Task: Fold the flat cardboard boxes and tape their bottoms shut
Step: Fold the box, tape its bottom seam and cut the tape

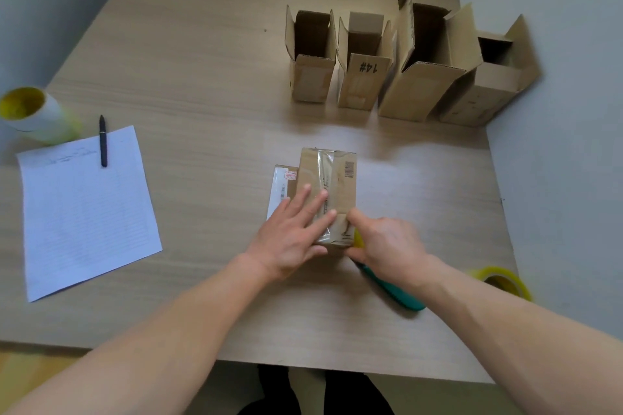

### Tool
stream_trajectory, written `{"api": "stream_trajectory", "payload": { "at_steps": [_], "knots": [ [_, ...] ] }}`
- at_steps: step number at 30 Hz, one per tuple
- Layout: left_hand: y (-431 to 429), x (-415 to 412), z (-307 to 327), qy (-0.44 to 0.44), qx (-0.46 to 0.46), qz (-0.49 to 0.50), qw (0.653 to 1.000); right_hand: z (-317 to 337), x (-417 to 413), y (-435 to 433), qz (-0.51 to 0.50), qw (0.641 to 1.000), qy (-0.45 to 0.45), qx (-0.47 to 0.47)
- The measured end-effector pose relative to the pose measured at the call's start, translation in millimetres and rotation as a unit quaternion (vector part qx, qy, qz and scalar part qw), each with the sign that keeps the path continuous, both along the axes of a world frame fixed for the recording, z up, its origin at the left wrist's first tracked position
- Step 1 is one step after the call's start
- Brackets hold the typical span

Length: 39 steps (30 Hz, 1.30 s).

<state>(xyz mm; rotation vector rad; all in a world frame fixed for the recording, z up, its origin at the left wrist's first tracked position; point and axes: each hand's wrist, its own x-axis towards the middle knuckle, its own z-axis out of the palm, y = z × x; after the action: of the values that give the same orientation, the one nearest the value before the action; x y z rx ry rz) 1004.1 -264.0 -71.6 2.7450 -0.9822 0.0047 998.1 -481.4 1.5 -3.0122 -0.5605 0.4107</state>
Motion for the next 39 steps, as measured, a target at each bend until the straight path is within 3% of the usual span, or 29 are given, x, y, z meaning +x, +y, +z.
{"api": "stream_trajectory", "payload": {
  "at_steps": [8, 16, 23, 28, 32, 39],
  "knots": [
    [-3, -8, 4, -0.072, 0.032, 0.010, 0.997, 0, 0, -1, -0.008, 1.000, 0.024, 0.010],
    [10, 0, 10, -0.060, 0.043, -0.014, 0.997, 1, 2, 4, 0.005, 0.999, 0.040, 0.034],
    [12, -4, 31, -0.025, 0.070, 0.019, 0.997, 8, 9, -5, 0.016, 0.991, 0.119, 0.061],
    [-9, 1, 50, -0.017, 0.012, -0.024, 0.999, 14, 8, -7, 0.007, 0.976, 0.179, 0.122],
    [-28, 12, 48, 0.050, -0.067, -0.103, 0.991, 10, 11, -5, 0.001, 0.967, 0.200, 0.156],
    [-29, 17, 37, 0.074, -0.075, -0.083, 0.991, 1, 12, -16, -0.056, 0.952, 0.224, 0.202]
  ]
}}
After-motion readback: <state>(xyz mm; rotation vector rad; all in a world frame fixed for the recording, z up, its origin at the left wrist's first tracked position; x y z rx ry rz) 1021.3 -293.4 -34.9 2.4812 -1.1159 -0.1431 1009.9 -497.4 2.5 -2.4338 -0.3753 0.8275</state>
